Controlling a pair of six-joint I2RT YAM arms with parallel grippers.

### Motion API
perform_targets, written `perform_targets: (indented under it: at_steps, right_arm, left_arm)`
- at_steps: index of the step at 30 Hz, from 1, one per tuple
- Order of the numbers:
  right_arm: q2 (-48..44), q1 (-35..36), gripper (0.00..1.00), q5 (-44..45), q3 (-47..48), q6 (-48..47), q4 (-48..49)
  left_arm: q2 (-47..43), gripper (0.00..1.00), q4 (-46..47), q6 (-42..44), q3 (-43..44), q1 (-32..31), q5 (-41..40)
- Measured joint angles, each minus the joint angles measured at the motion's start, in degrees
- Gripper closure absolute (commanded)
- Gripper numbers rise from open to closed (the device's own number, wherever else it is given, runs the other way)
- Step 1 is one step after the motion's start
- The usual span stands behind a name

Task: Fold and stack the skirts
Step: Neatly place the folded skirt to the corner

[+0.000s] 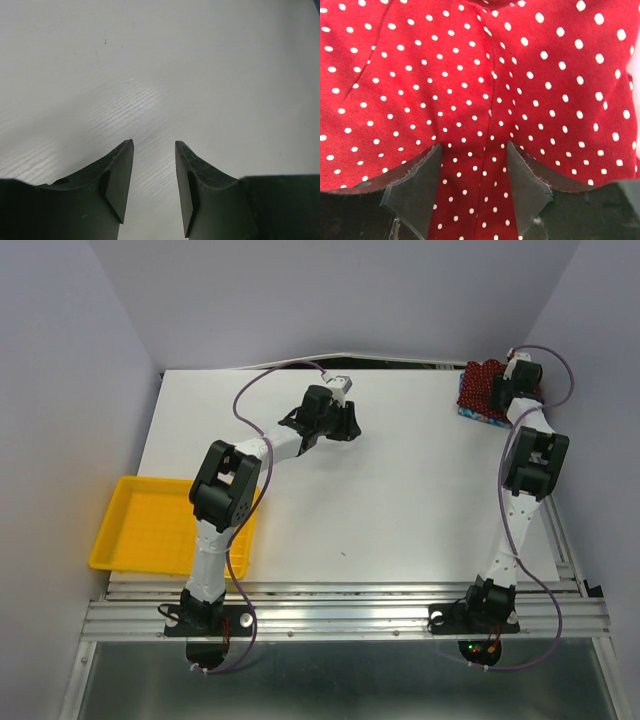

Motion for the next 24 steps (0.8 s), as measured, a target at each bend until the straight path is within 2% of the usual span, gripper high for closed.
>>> perform_targets:
  at_steps: [5,13,24]
  right_arm:
    - [1.42,0.0,0.4,-5.01,1.97,-2.16,-0.13]
    - [4.0,-1.07,0.4,-19.17,7.54,-7.56,-5.16]
    - [4.0,4.09,0.38,-30.51,7.74,-12.28,-7.96]
  left_arm:
    - [0.0,0.5,-0.57,0.0,-0.02,0.0,0.0]
    - [0.0,0.5,-2.34,0.02,0.07,0.0,0.04]
    - [0.0,0.5,-3.45,0.02,1.25,0.0,0.09]
